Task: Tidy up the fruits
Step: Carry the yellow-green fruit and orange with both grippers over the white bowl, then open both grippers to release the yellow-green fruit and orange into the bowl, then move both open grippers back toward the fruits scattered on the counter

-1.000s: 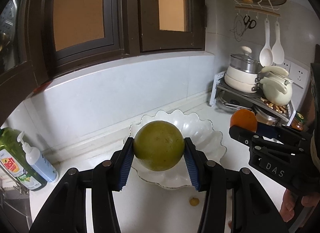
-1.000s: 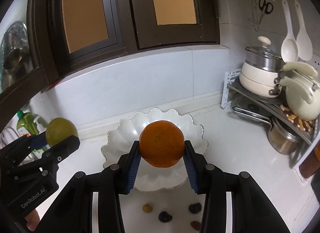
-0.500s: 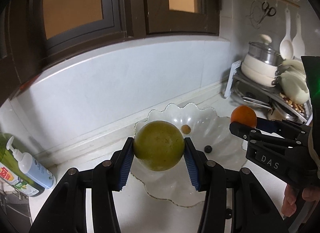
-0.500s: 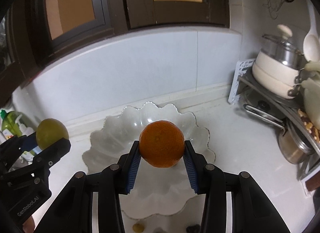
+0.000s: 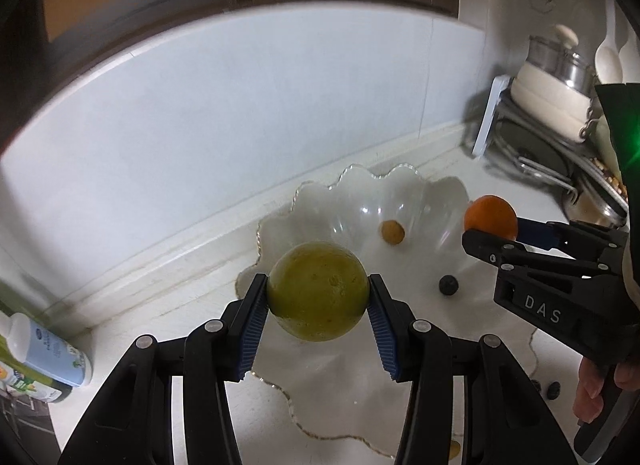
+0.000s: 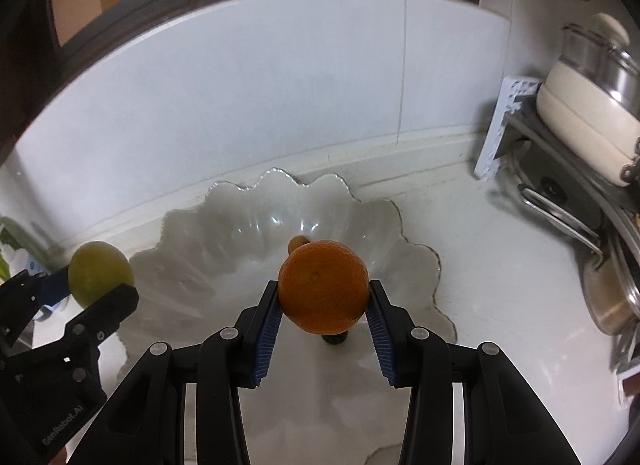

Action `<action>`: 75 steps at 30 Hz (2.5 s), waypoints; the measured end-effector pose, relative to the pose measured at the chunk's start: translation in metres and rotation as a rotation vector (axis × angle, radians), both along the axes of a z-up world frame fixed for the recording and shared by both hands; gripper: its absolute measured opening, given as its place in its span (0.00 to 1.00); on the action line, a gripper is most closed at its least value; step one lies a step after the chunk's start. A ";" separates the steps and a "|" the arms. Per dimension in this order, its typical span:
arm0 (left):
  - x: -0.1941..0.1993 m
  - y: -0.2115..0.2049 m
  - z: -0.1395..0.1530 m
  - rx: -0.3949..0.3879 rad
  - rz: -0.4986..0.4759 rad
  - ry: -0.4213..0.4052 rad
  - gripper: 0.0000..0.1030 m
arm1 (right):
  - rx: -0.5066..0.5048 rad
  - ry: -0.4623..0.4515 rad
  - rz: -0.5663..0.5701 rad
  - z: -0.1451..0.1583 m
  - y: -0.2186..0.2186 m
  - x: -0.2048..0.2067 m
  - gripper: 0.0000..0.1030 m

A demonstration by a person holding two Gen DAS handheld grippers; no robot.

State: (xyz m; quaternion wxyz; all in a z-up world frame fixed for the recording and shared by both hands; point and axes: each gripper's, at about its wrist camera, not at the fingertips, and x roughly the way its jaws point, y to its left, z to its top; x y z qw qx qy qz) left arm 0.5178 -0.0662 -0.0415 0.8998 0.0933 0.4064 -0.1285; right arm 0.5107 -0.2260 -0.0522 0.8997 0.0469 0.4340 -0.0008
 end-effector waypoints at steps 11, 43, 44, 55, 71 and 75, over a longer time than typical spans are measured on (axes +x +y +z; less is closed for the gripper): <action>0.025 -0.009 -0.034 0.024 -0.020 0.095 0.47 | 0.010 0.076 -0.003 -0.031 -0.005 0.024 0.42; 0.001 -0.004 0.011 0.006 0.008 -0.013 0.64 | -0.017 -0.040 -0.047 0.013 -0.012 -0.014 0.55; -0.005 -0.004 0.016 0.001 0.005 -0.025 0.64 | -0.022 -0.054 -0.050 0.018 -0.012 -0.020 0.55; -0.050 0.001 0.052 -0.044 -0.023 -0.109 0.64 | -0.031 -0.155 -0.058 0.056 -0.008 -0.069 0.55; -0.108 0.008 0.082 -0.102 -0.075 -0.183 0.65 | -0.044 -0.269 -0.103 0.093 -0.007 -0.140 0.55; -0.122 0.009 0.087 -0.105 -0.101 -0.197 0.65 | -0.046 -0.287 -0.112 0.097 -0.004 -0.159 0.55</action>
